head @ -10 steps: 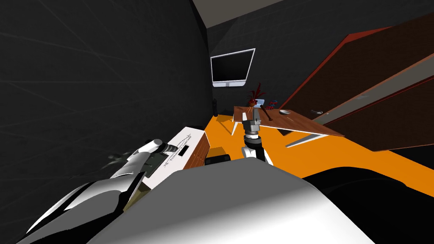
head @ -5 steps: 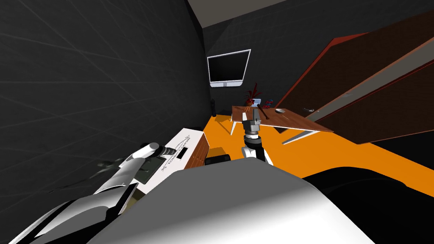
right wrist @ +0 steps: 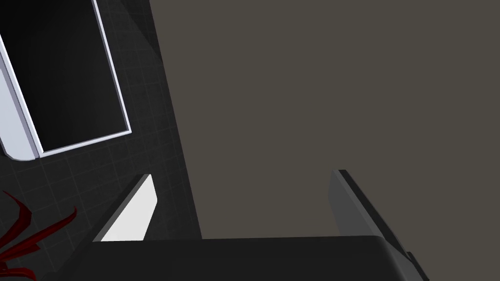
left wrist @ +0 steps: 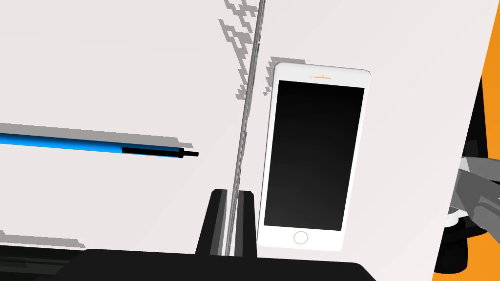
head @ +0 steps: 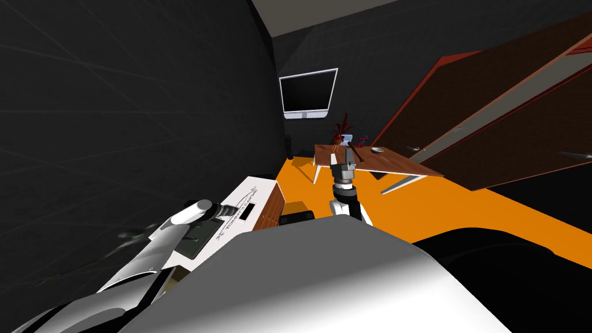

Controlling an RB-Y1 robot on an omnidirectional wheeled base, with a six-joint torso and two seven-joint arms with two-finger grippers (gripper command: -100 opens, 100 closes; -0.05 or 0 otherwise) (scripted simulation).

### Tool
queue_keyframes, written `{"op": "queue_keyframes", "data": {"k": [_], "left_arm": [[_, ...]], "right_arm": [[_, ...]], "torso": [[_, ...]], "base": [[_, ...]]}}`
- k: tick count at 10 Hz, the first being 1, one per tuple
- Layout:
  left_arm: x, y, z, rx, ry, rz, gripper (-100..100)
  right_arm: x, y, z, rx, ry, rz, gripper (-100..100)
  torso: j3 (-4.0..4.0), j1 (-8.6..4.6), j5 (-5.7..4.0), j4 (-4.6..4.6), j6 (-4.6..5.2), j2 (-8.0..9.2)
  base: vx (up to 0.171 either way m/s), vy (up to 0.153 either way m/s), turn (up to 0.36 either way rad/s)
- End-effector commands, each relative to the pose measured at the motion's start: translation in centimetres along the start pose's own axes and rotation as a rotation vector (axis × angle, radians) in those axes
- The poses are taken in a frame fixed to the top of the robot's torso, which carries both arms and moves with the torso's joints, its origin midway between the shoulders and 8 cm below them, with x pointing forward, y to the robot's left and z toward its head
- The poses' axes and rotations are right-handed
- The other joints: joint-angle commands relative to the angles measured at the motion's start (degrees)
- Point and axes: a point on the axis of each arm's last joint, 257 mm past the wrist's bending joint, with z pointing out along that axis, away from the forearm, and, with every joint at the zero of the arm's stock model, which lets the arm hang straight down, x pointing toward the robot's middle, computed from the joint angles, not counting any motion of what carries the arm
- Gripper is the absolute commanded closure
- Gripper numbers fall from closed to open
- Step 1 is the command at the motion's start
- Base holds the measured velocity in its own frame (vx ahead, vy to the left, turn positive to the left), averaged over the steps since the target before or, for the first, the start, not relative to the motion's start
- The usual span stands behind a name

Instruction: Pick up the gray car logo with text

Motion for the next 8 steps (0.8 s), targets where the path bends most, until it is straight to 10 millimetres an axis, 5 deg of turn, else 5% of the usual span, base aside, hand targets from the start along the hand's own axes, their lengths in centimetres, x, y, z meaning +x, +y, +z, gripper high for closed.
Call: {"op": "queue_keyframes", "data": {"k": [1, 8], "left_arm": [[-0.2, 0.4, -0.3, 0.002, 0.003, 0.01, 100], [-4.1, 1.3, -2.8, 0.023, -0.01, -0.05, 100]], "right_arm": [[0.0, 0.0, 0.0, 0.0, 0.0, 0.0, 0], [0.0, 0.0, 0.0, 0.0, 0.0, 0.0, 0]], "torso": [[0.0, 0.0, 0.0, 0.0, 0.0, 0.0], [0.02, -0.03, -0.03, 0.04, -0.03, 0.0]], "base": [[0.005, 0.011, -0.008], [0.011, 0.019, -0.087]]}}
